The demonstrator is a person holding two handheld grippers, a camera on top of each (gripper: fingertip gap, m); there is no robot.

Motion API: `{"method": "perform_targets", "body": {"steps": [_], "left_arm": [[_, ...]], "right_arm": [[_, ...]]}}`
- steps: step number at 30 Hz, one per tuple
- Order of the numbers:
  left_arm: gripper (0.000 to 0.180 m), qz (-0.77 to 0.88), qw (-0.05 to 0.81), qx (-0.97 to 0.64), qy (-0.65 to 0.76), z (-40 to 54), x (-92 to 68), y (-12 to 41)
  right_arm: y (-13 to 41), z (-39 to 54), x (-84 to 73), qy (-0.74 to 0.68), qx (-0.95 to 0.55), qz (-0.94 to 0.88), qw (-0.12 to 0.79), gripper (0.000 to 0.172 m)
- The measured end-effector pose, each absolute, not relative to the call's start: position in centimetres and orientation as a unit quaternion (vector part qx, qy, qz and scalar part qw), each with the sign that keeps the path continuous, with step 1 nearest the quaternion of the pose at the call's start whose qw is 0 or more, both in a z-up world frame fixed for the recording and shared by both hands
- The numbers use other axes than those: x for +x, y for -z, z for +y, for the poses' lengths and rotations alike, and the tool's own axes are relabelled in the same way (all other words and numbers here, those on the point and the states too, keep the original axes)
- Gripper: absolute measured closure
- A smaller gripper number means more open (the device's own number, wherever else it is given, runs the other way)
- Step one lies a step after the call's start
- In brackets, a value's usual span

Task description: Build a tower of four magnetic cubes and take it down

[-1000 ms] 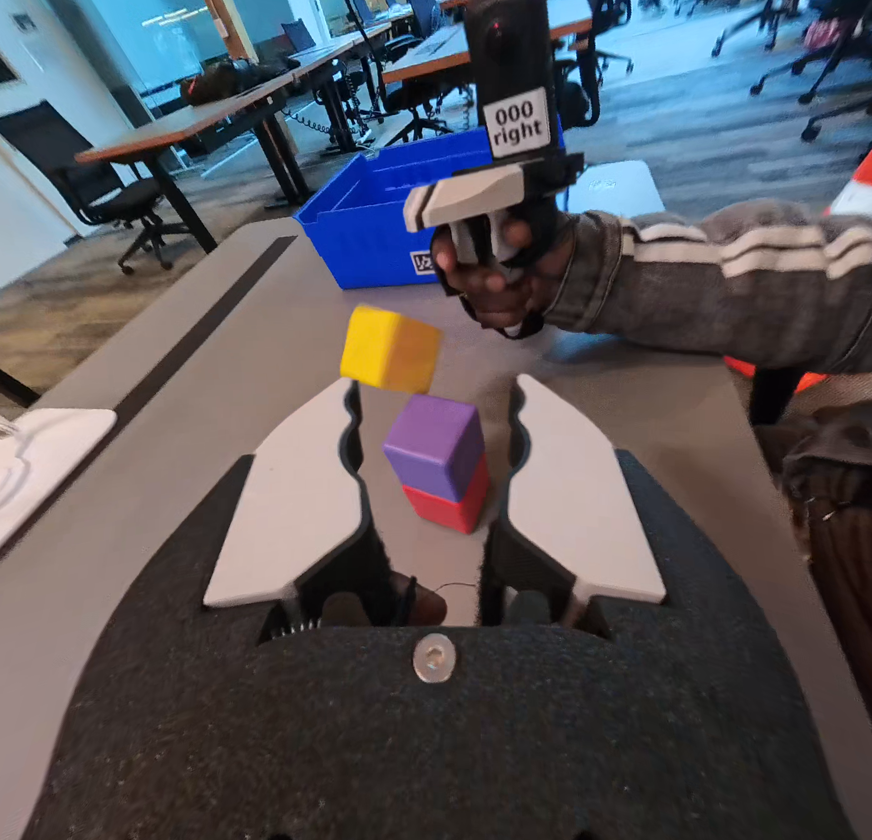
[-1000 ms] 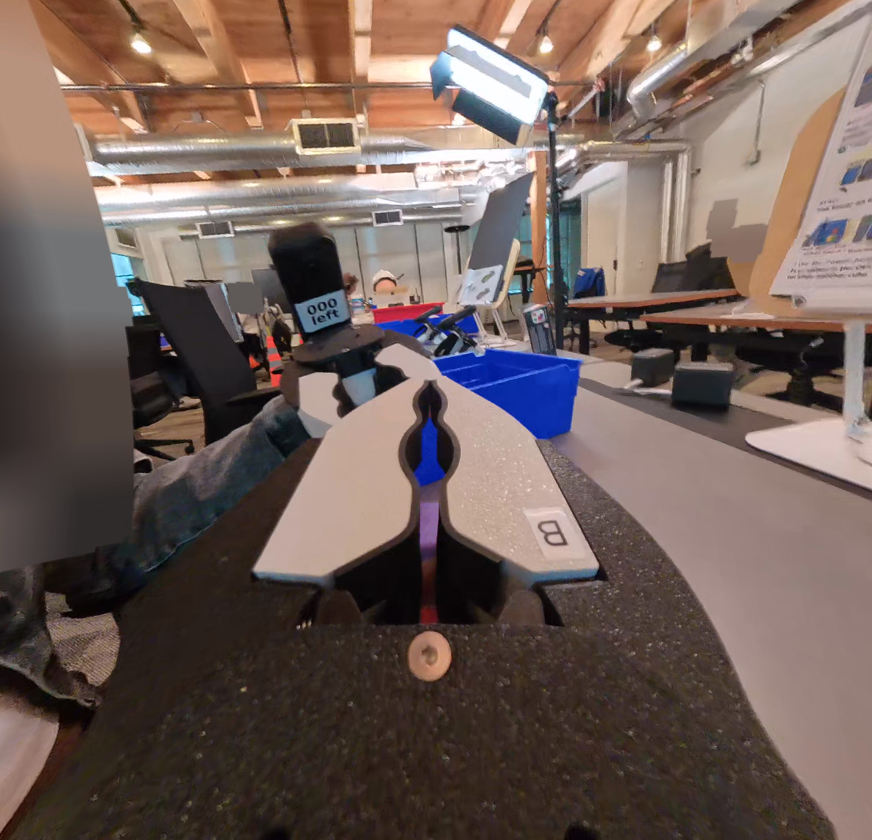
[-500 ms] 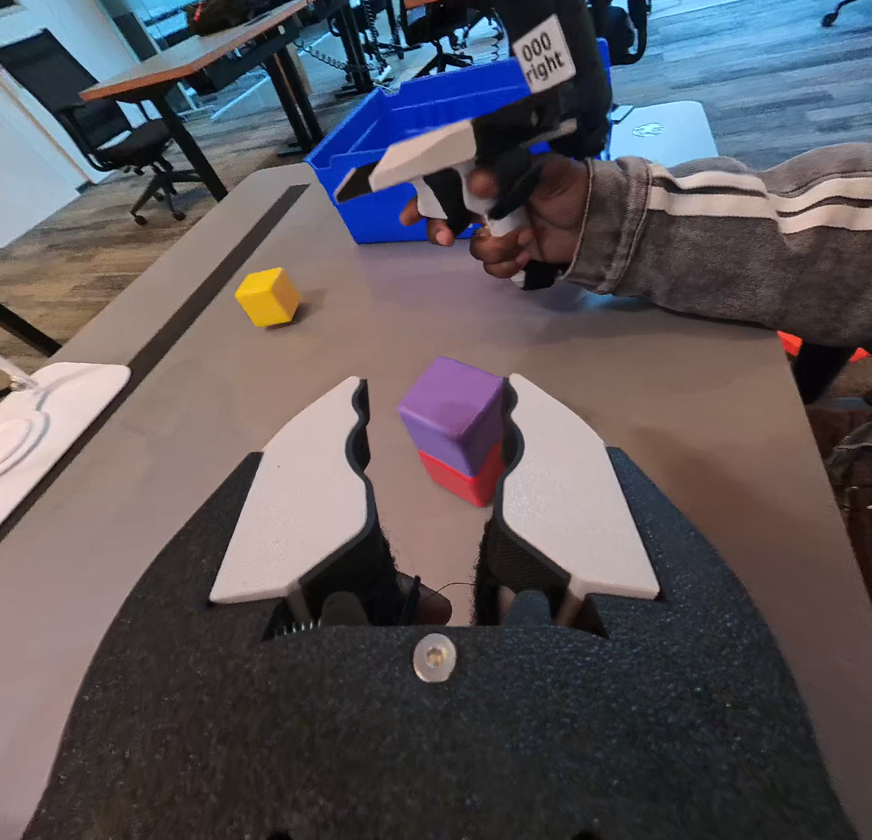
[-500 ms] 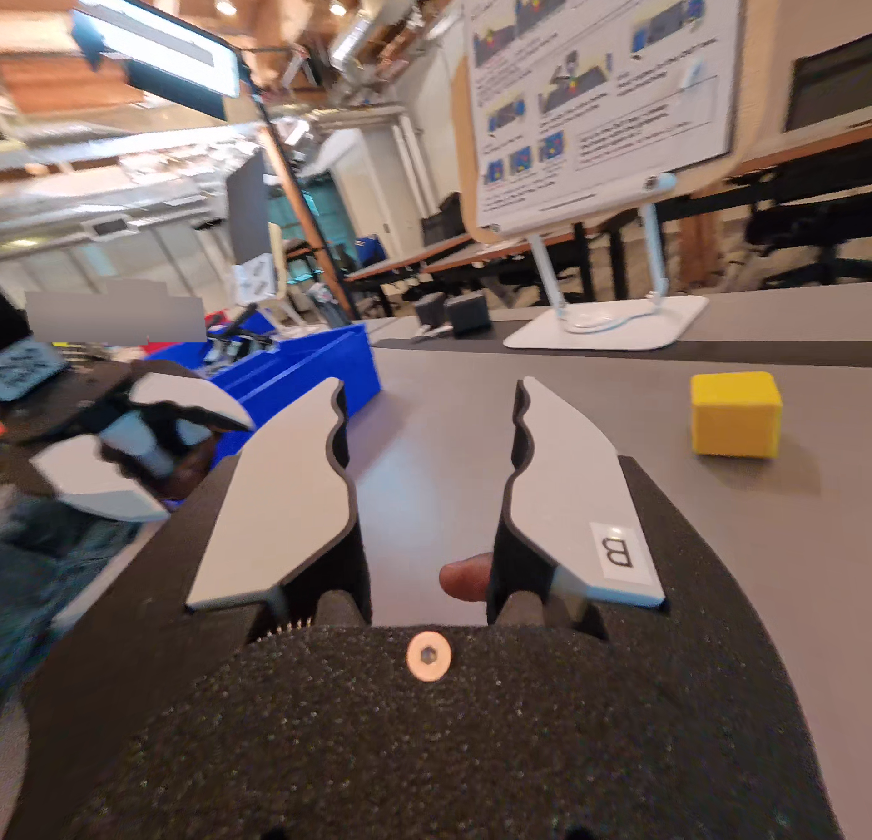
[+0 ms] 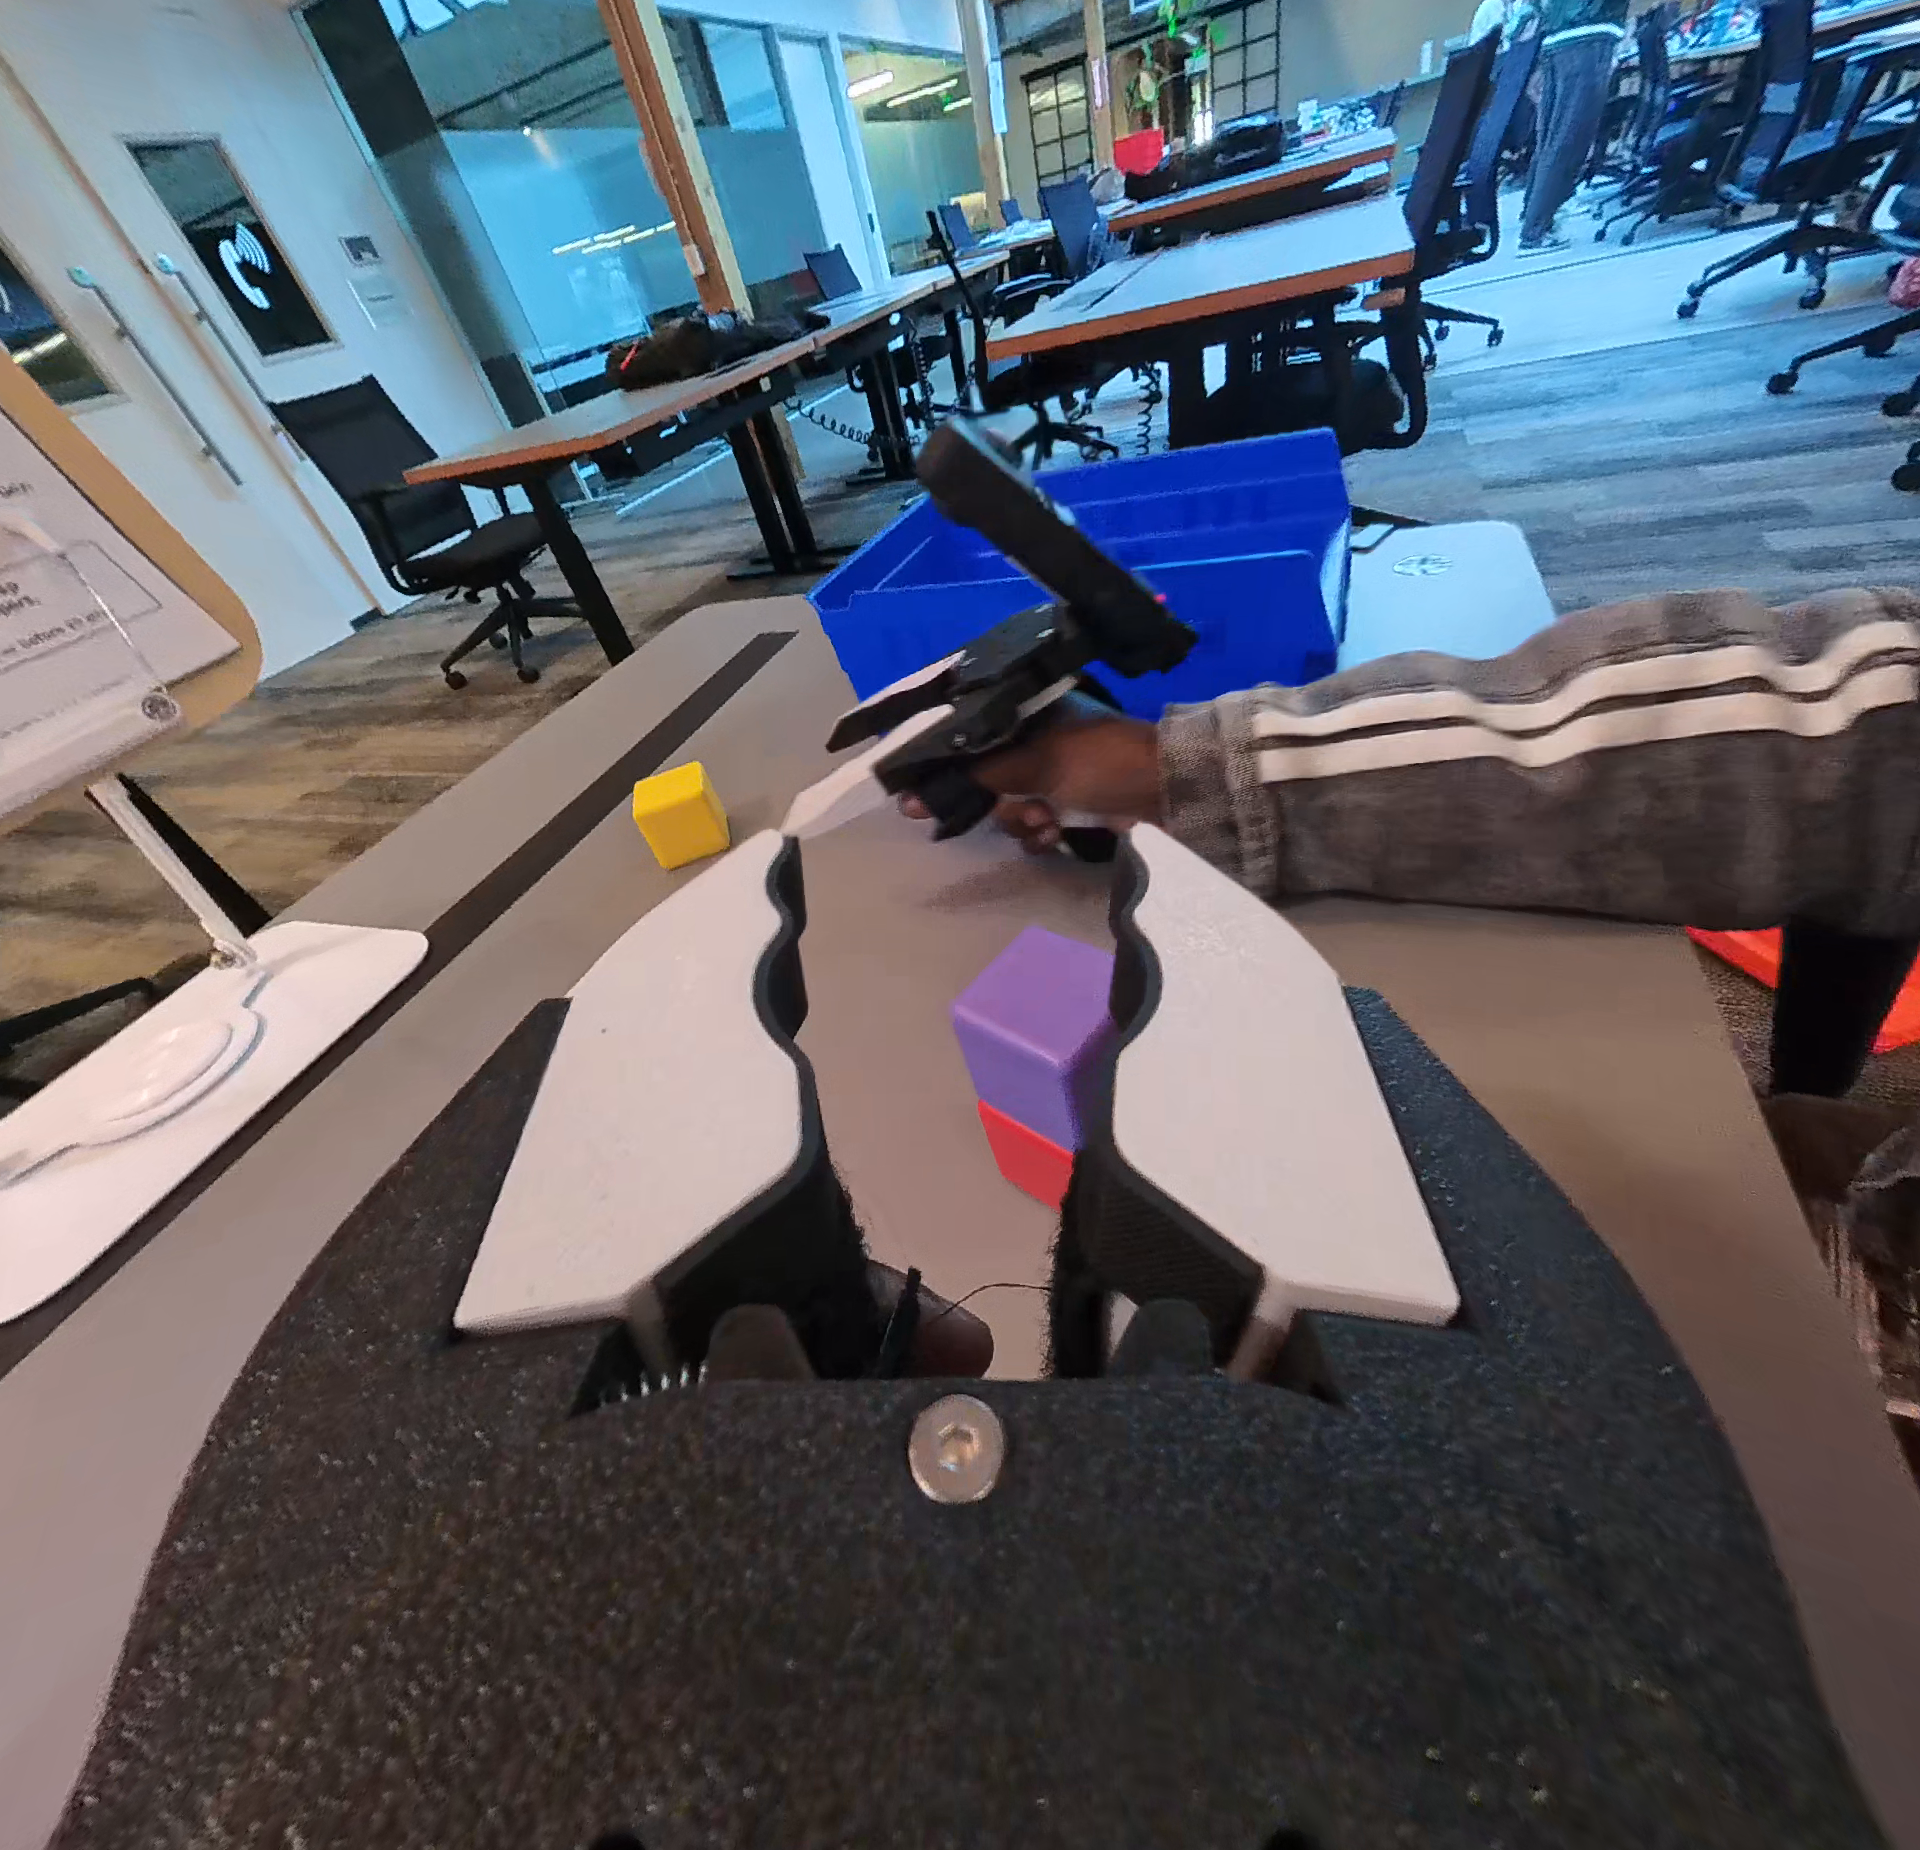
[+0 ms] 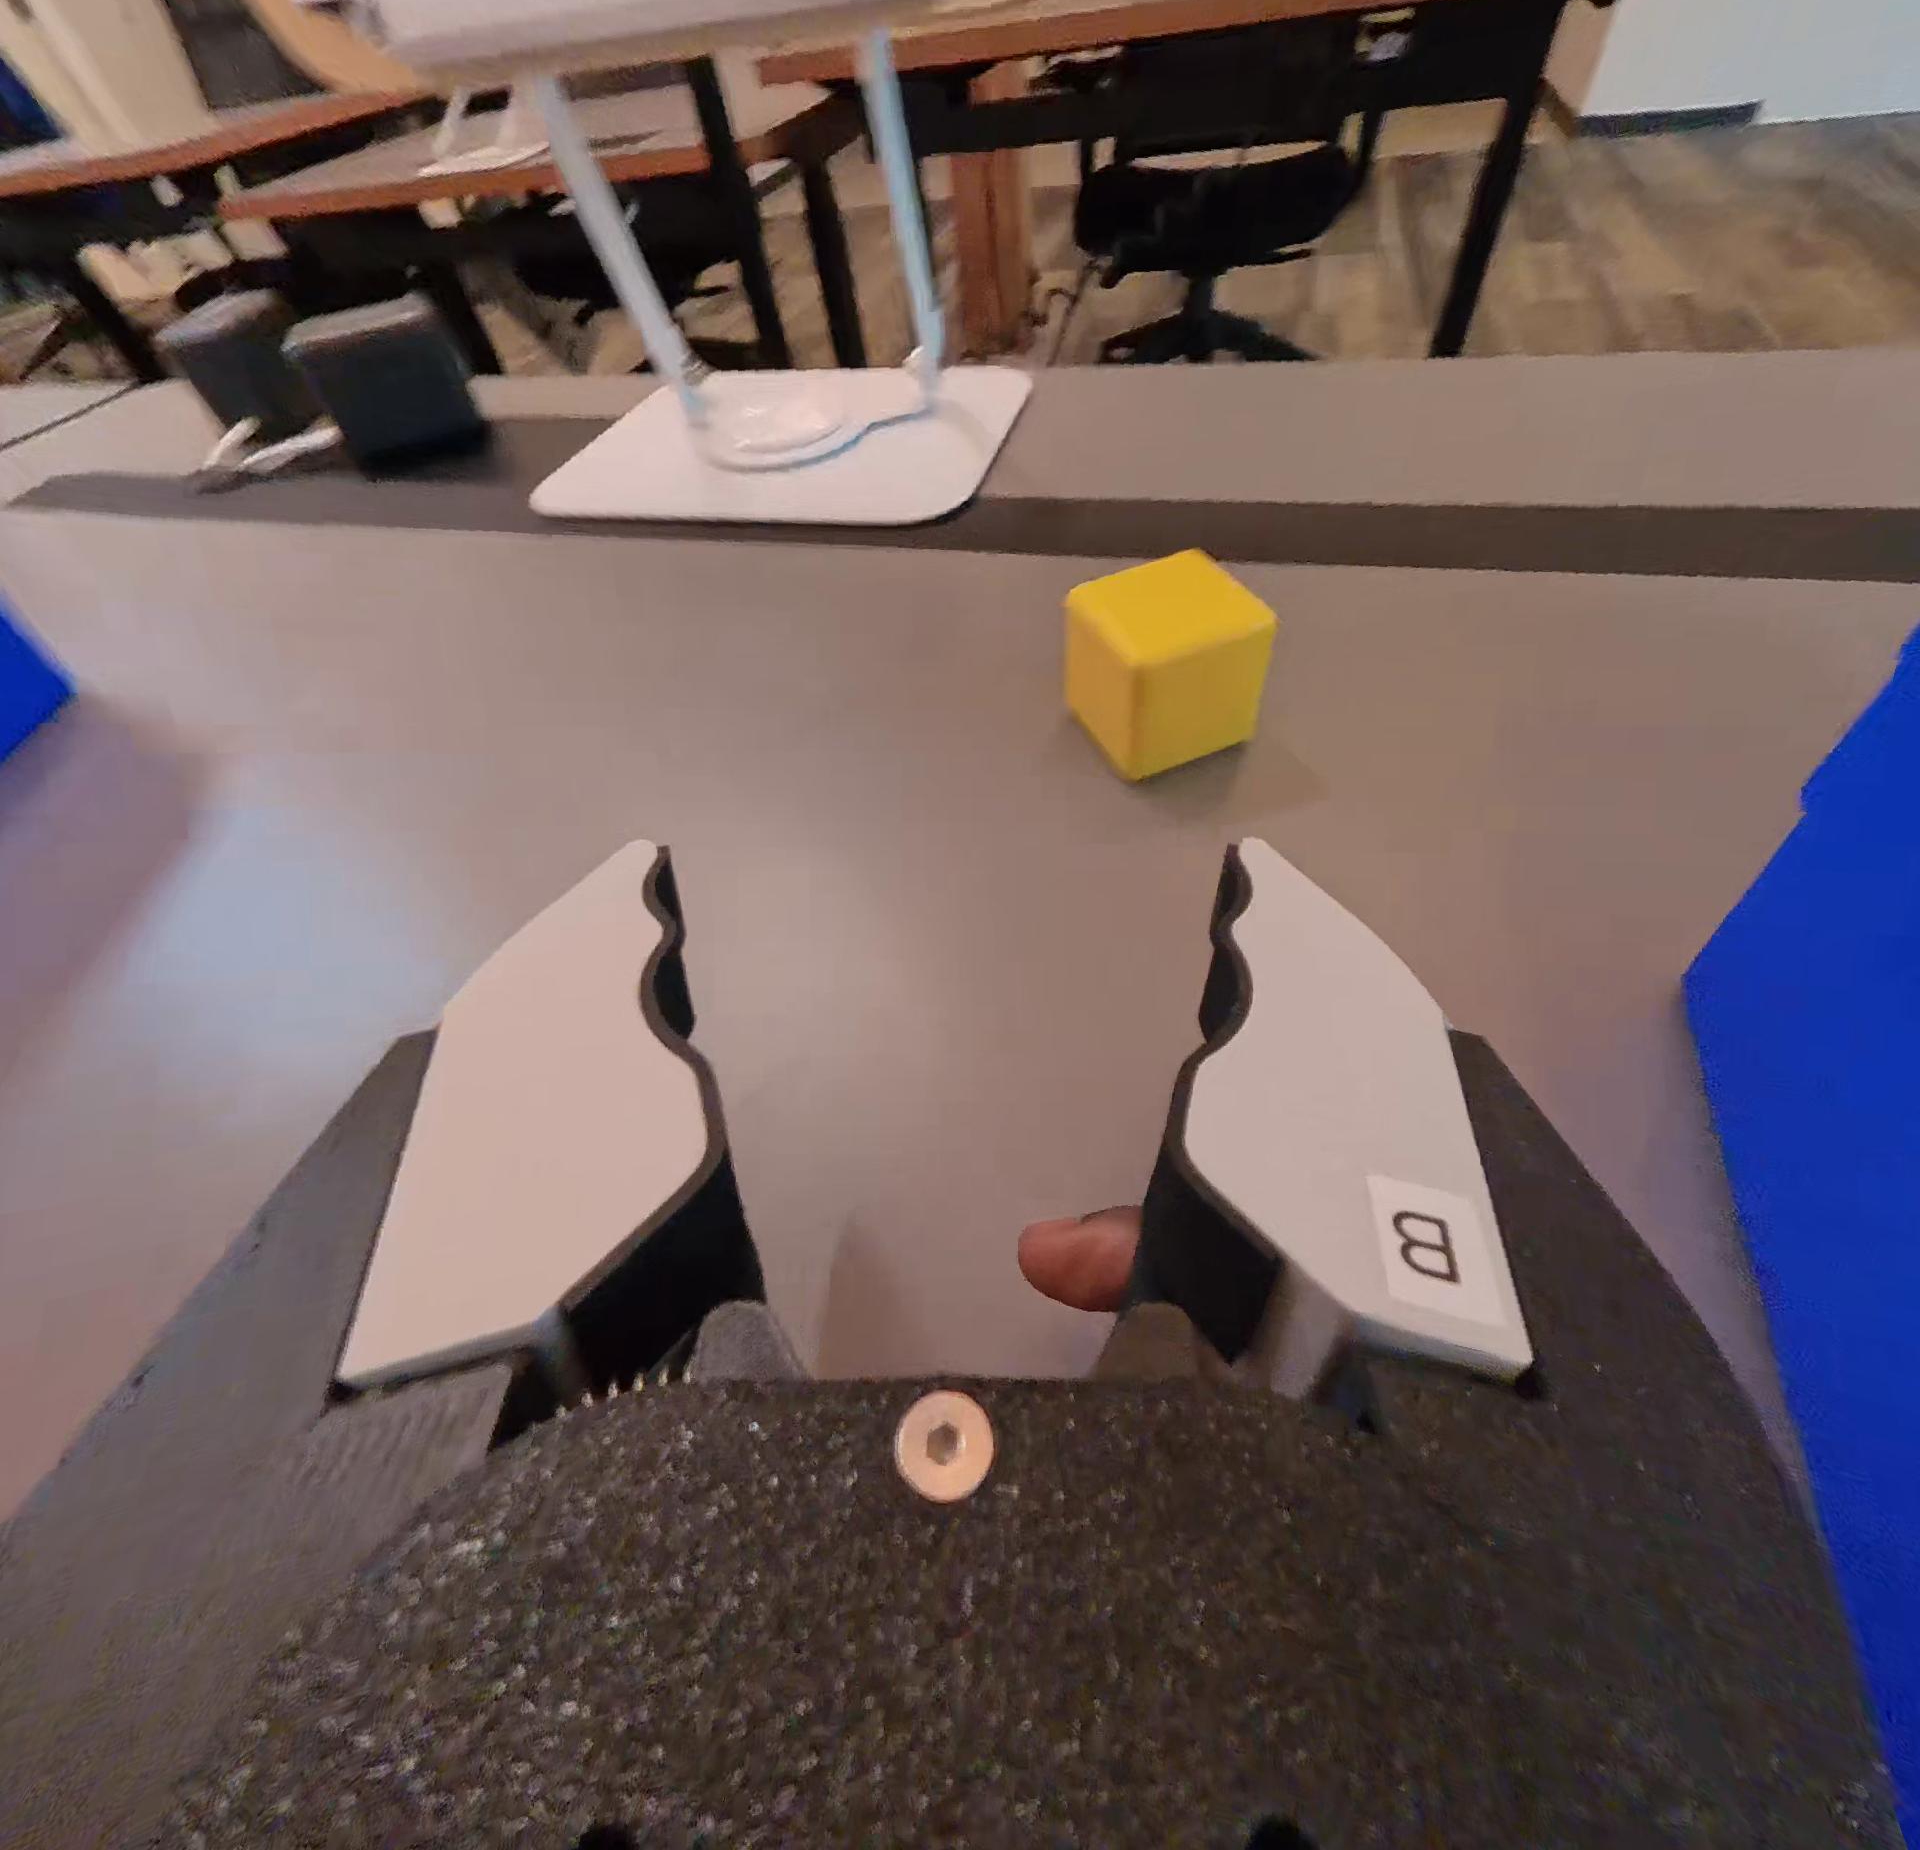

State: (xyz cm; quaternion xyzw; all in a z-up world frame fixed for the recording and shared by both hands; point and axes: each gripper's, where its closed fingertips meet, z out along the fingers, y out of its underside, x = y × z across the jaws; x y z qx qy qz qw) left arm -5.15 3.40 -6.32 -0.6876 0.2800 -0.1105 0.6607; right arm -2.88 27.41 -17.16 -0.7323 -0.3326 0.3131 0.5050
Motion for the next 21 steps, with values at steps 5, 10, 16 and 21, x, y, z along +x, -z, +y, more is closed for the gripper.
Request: {"method": "perform_targets", "body": {"steps": [5,10,16,21], "left_arm": [[0.124,0.290,0.676,-0.670,0.098,2.1,-5.4,4.7],[0.125,0.292,0.682,-0.665,0.085,0.9,-6.2,3.7],[0.125,0.290,0.687,-0.662,0.075,-0.1,-7.0,3.0],[0.121,0.291,0.673,-0.676,0.068,-0.6,-7.6,3.4]], "right_arm": [[17.6,32.6,-4.9,-0.303,-0.745,-0.324,0.497,0.075],[18.9,35.9,-6.3,-0.245,-0.749,-0.382,0.483,0.080],[20.0,37.1,-7.8,-0.225,-0.741,-0.440,0.455,0.089],[20.6,37.5,-8.1,-0.211,-0.743,-0.455,0.443,0.123]]}}
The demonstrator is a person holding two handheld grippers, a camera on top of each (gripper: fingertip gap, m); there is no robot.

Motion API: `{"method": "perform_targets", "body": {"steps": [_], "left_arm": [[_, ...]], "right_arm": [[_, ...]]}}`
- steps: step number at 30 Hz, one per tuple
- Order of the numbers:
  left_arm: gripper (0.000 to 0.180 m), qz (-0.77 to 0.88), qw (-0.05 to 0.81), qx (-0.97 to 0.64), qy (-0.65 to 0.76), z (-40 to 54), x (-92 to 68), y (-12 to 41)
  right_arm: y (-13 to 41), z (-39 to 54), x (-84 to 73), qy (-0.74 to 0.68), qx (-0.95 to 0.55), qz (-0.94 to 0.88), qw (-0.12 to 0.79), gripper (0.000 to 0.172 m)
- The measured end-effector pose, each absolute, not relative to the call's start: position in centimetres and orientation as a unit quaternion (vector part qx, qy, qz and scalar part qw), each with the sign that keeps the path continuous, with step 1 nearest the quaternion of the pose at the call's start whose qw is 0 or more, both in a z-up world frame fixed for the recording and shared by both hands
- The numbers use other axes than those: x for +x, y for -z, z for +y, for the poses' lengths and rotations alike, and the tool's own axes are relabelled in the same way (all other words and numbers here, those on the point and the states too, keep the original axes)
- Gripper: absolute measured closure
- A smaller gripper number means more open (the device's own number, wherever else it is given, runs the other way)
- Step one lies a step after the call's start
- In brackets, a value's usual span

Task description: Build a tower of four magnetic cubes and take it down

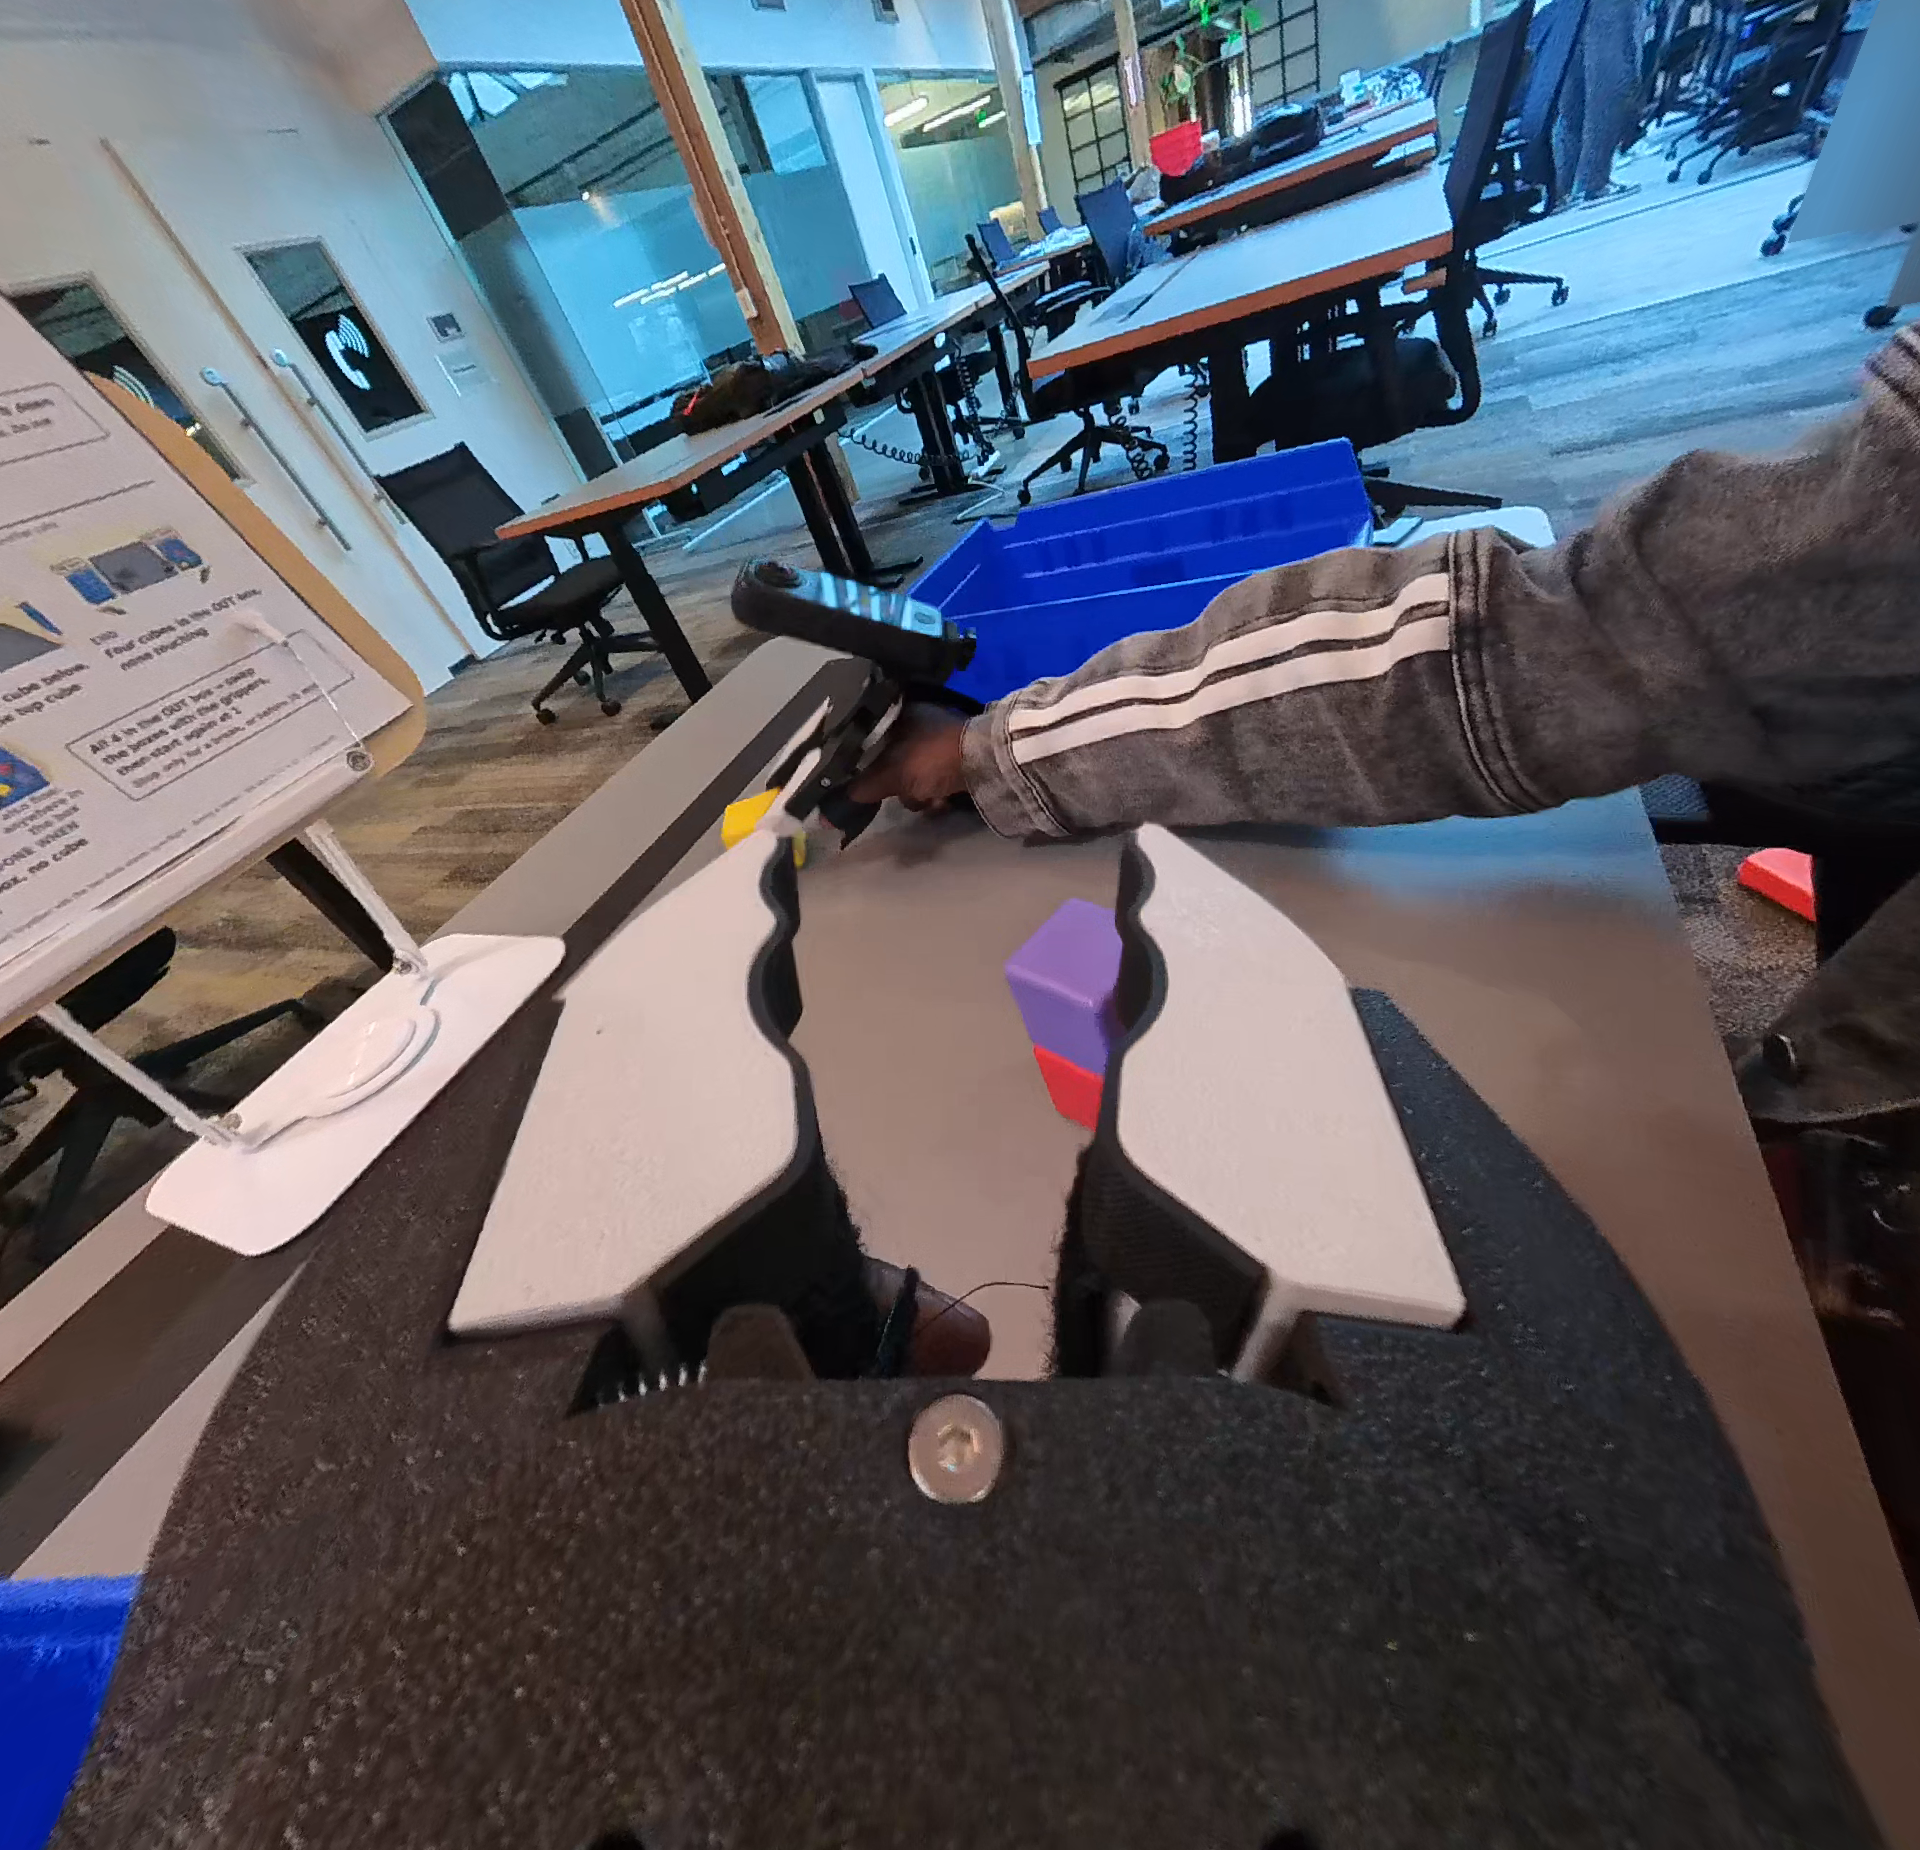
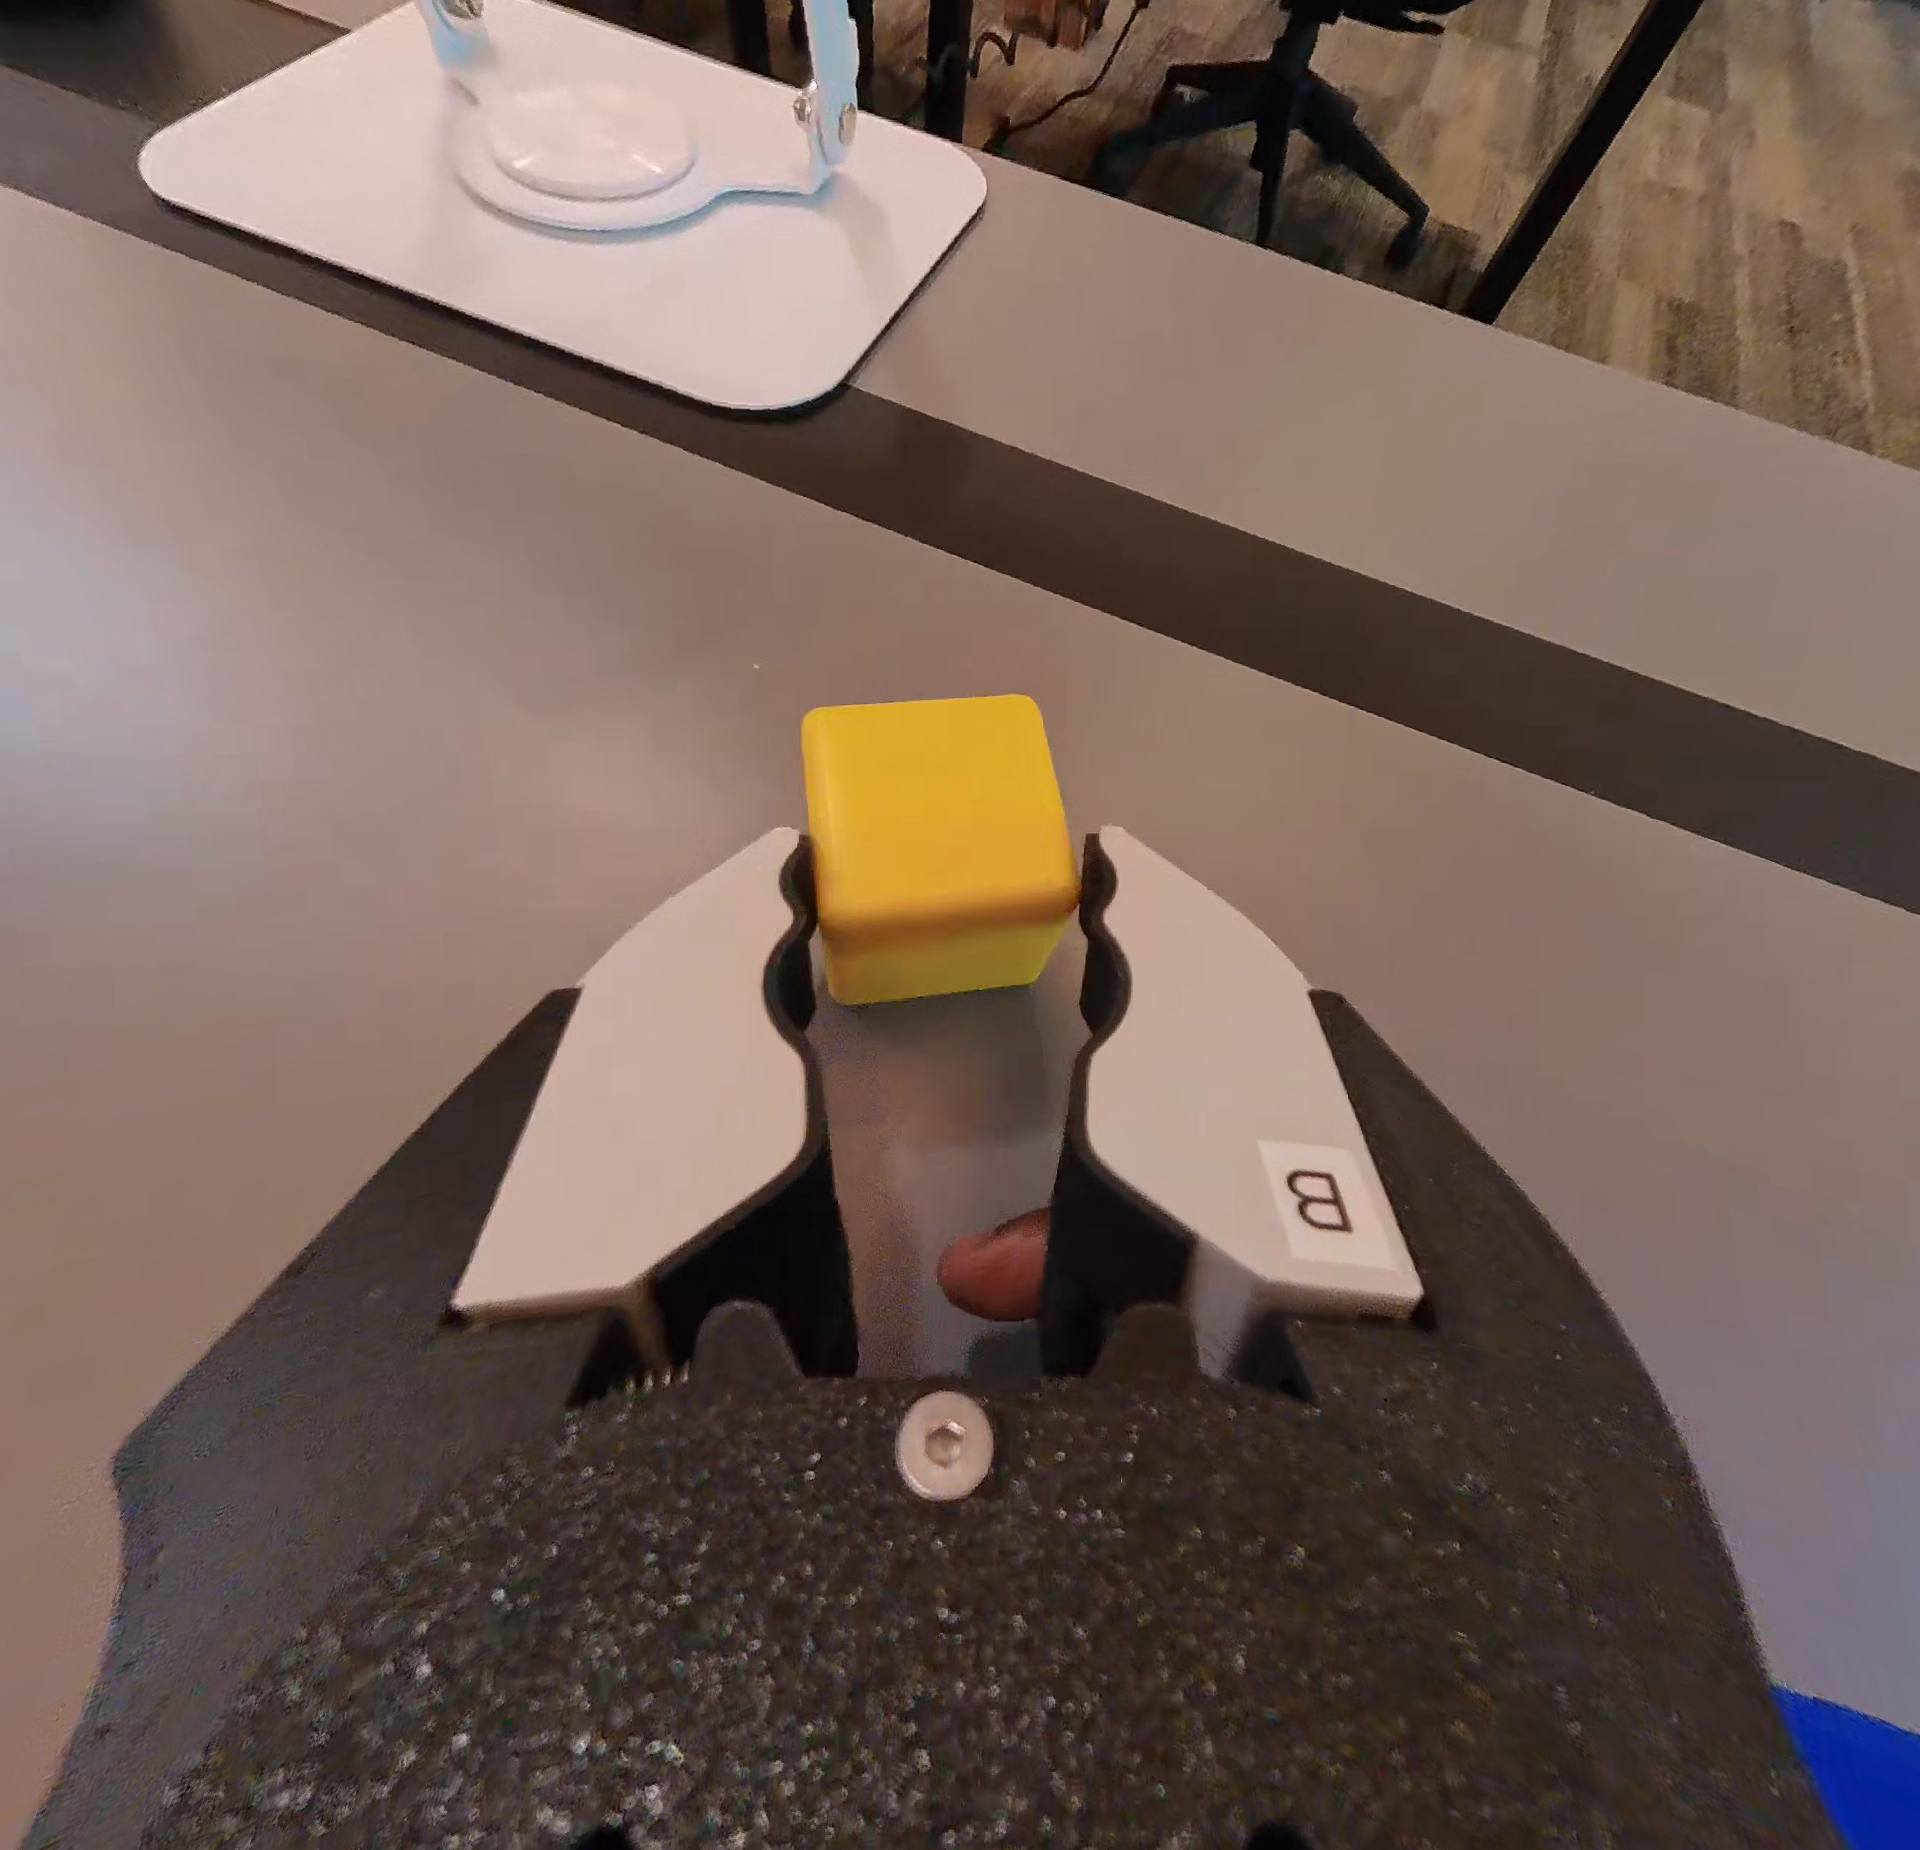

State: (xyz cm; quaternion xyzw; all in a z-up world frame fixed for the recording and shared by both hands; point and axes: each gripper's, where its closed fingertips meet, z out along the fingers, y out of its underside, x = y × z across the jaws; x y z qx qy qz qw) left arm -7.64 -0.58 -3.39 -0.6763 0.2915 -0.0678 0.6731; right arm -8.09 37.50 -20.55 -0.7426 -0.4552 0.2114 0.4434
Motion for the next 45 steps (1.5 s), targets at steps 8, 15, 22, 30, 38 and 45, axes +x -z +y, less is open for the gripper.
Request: {"method": "perform_targets", "body": {"steps": [8,15,22,30,38,45], "left_arm": [[0.110,0.290,0.625,-0.716,0.113,-1.1,-7.7,5.4],[0.097,0.325,0.557,-0.741,0.187,2.8,-2.1,10.2],[0.092,0.283,0.544,-0.769,0.179,6.0,-1.9,13.6],[0.100,0.300,0.500,-0.795,0.169,5.8,-2.2,16.5],[0.123,0.269,0.485,-0.813,0.176,6.2,-2.3,17.4],[0.123,0.245,0.484,-0.825,0.162,6.7,-2.7,17.4]], "right_arm": [[17.0,33.1,-7.8,-0.320,-0.657,-0.459,0.505,0.123],[14.6,24.6,-4.8,-0.414,-0.577,-0.472,0.523,0.123],[10.0,17.4,-3.7,-0.504,-0.495,-0.506,0.495,0.123],[7.5,8.7,-2.6,-0.570,-0.389,-0.597,0.410,0.123],[9.3,7.7,-3.7,-0.493,-0.468,-0.626,0.381,0.123],[10.3,7.1,-3.4,-0.442,-0.480,-0.660,0.371,0.123]]}}
